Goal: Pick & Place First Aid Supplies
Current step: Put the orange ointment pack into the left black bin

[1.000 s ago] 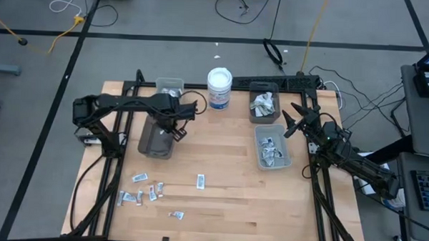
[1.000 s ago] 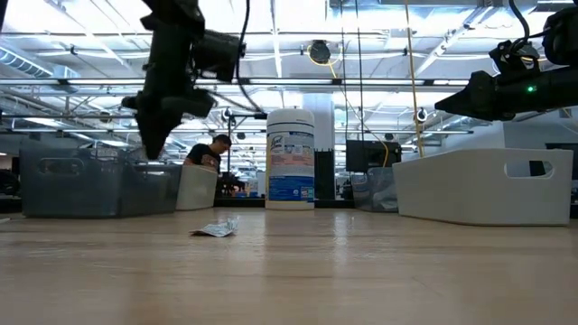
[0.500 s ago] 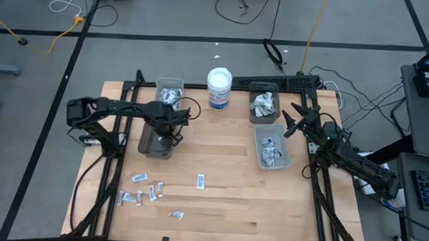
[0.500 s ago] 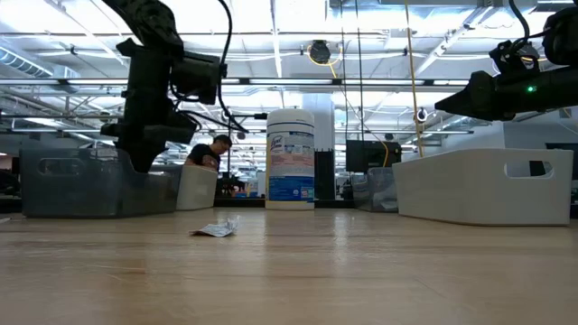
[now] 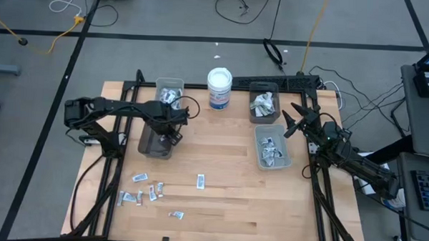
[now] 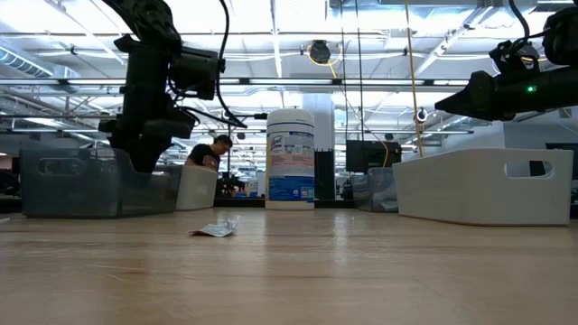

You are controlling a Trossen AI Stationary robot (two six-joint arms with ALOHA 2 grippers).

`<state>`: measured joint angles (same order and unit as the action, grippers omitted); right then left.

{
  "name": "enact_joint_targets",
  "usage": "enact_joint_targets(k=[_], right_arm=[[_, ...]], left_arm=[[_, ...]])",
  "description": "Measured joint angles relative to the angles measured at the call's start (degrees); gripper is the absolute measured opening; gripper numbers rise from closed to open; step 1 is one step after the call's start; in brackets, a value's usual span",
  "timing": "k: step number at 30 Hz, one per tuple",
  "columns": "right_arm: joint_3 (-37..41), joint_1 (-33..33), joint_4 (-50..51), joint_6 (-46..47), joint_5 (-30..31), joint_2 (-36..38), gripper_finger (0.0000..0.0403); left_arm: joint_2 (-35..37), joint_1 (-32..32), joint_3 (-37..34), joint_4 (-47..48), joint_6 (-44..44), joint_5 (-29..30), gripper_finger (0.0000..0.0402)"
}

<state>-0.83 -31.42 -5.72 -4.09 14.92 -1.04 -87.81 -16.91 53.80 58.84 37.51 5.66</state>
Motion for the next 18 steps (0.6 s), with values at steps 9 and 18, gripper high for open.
enact_joint_targets(k=[9, 18], right_arm=[[0.0, 0.0, 0.0, 0.0, 0.0, 0.0, 0.0238], [0.0, 0.0, 0.0, 0.0, 0.0, 0.0, 0.0238]], left_arm=[[0.0, 0.5, 0.0, -0.6, -1.2, -1.8, 0.0259], [4.0, 4.5, 2.5, 0.5, 0.5, -0.9, 0.0267]])
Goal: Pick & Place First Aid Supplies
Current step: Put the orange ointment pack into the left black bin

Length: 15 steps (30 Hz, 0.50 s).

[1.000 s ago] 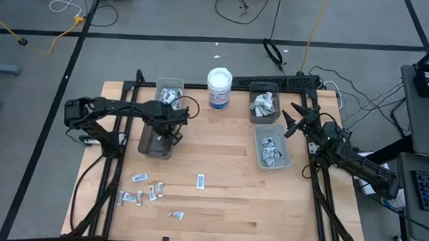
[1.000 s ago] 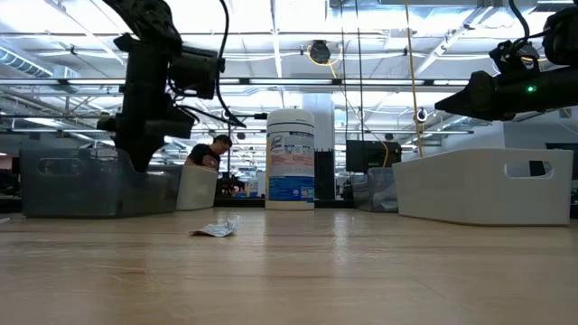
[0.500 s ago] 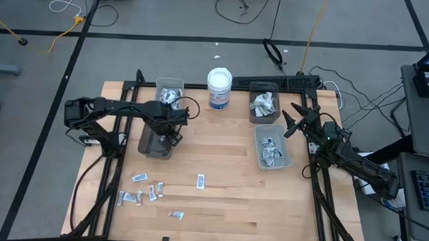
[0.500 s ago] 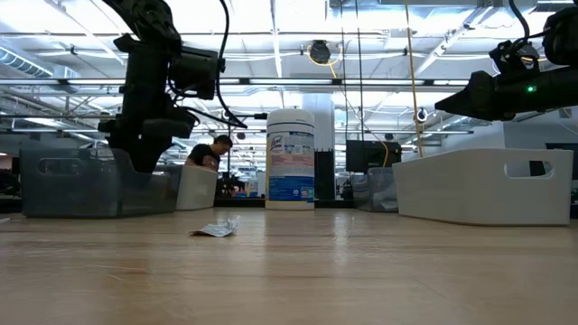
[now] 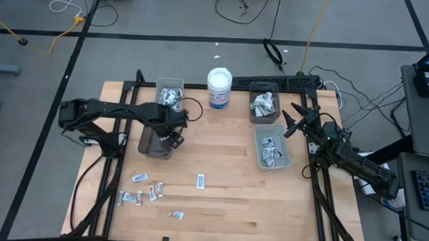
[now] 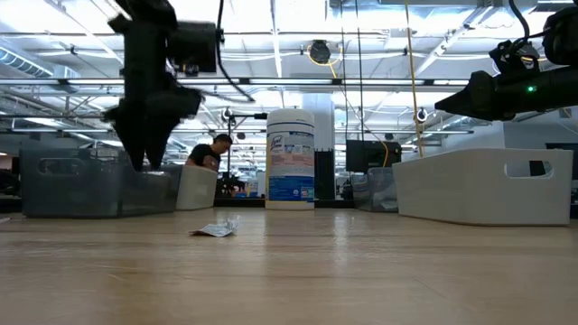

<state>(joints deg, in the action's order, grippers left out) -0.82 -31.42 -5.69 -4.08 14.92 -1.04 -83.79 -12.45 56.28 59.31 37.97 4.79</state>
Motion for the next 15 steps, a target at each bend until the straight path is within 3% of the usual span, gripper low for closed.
enact_joint_targets(k=[5, 15], right_arm=[[0.0, 0.0, 0.0, 0.0, 0.0, 0.0, 0.0238], [0.0, 0.0, 0.2, 0.0, 0.0, -0.1, 0.0238]], left_arm=[[-0.6, 3.4, 4.6, 4.0, 4.4, 0.2, 0.0260], [-8.3, 9.0, 15.4, 8.7, 15.9, 0.0, 0.0265]])
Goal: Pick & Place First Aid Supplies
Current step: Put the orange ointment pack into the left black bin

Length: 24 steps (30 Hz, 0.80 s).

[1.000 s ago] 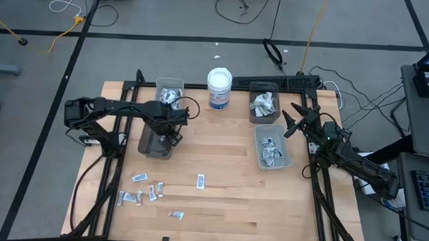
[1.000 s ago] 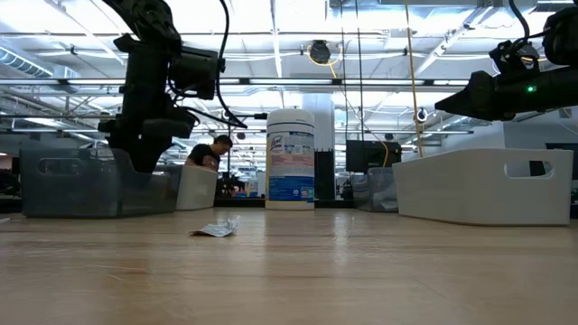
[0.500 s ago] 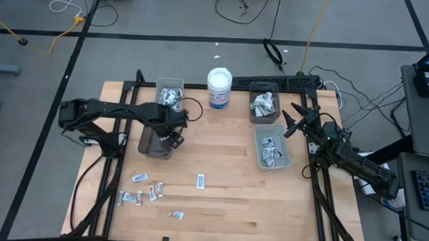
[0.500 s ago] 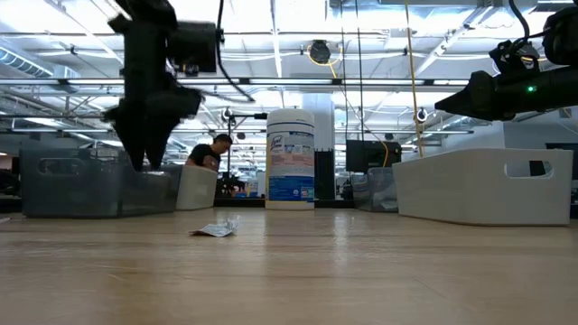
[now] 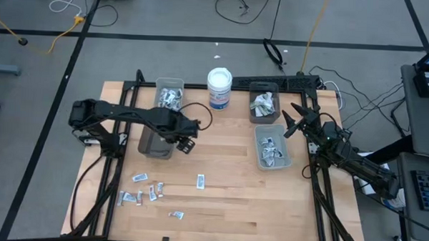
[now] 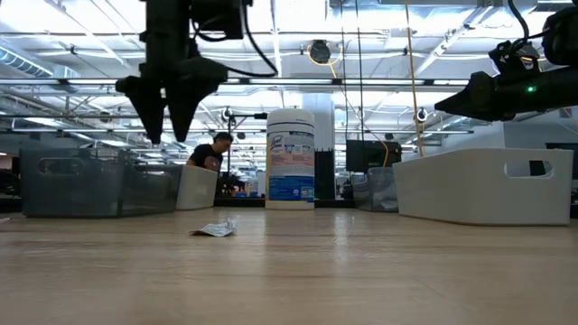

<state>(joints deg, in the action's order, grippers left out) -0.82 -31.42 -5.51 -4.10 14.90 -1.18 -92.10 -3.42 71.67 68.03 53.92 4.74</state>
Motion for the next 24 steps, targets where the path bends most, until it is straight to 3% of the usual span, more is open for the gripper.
enact_joint_targets(k=[15, 24], right_arm=[[0.0, 0.0, -0.2, 0.0, 0.0, 0.0, 0.0238], [0.0, 0.0, -0.2, 0.0, 0.0, 0.0, 0.0238]], left_arm=[[-13.9, 9.4, 14.3, 0.1, 19.0, -4.8, 0.0262], [-24.0, 15.4, 21.7, -4.4, 26.2, -6.5, 0.0255]])
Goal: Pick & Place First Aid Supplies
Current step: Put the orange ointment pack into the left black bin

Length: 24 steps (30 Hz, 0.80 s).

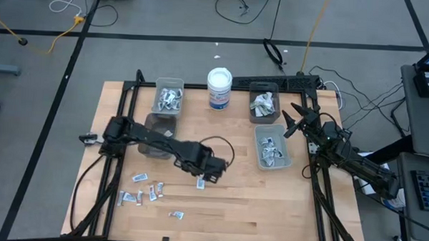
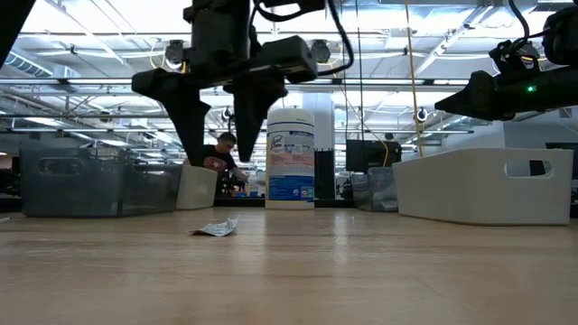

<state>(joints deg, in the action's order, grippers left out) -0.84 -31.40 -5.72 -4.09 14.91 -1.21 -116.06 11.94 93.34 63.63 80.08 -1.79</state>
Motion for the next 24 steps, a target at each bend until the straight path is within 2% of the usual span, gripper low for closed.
enact_joint_targets(k=[10, 19, 24], right_arm=[[0.0, 0.0, 0.0, 0.0, 0.0, 0.0, 0.0238], [0.0, 0.0, 0.0, 0.0, 0.0, 0.0, 0.0238], [0.0, 0.0, 0.1, 0.0, 0.0, 0.0, 0.0238]], left_arm=[[-4.9, 3.7, 0.5, -5.1, 6.0, -0.8, 0.0252], [-8.8, 4.3, 0.5, -6.9, 6.7, -0.1, 0.0246], [-9.0, 4.2, 0.5, -6.9, 6.7, -0.3, 0.0208]])
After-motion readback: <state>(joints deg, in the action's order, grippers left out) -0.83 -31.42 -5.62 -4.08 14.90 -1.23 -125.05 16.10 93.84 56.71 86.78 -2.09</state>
